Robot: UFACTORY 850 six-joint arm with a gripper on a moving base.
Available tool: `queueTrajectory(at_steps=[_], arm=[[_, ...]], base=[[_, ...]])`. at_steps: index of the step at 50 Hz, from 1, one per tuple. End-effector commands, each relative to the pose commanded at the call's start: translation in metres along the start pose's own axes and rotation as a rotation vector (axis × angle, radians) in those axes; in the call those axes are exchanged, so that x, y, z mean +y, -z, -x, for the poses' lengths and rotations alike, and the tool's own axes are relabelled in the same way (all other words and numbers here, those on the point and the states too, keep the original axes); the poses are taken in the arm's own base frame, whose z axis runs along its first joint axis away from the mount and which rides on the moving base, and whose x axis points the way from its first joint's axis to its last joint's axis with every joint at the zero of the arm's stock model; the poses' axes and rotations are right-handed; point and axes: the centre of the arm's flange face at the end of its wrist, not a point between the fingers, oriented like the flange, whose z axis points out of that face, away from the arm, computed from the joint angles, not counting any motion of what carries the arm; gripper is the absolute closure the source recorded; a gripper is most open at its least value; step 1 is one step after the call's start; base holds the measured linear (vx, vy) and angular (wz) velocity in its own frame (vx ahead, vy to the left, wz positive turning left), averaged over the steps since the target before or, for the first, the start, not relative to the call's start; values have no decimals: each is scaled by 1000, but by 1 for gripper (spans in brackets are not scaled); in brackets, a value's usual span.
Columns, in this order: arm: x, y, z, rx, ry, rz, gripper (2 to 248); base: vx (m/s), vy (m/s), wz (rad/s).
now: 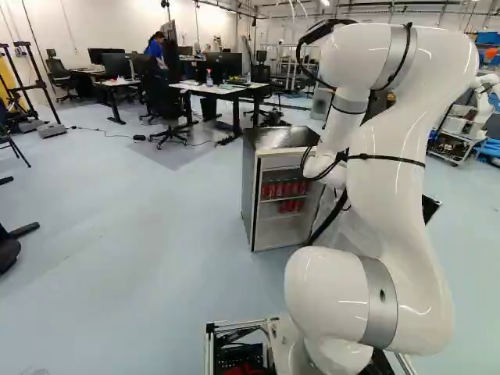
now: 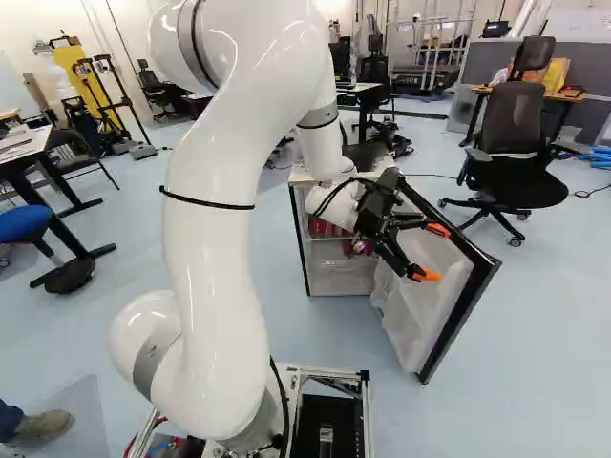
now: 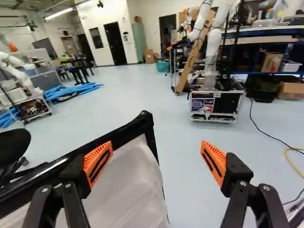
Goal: Grab a drink from the fridge
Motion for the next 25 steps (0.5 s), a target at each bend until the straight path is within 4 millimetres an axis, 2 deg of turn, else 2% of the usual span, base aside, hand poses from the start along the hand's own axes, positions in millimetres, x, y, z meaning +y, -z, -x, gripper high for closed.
queueTrajectory(at_steps=[25], arm=[[38,33,-3,11,138,-309,3]], base=[[0,0,0]])
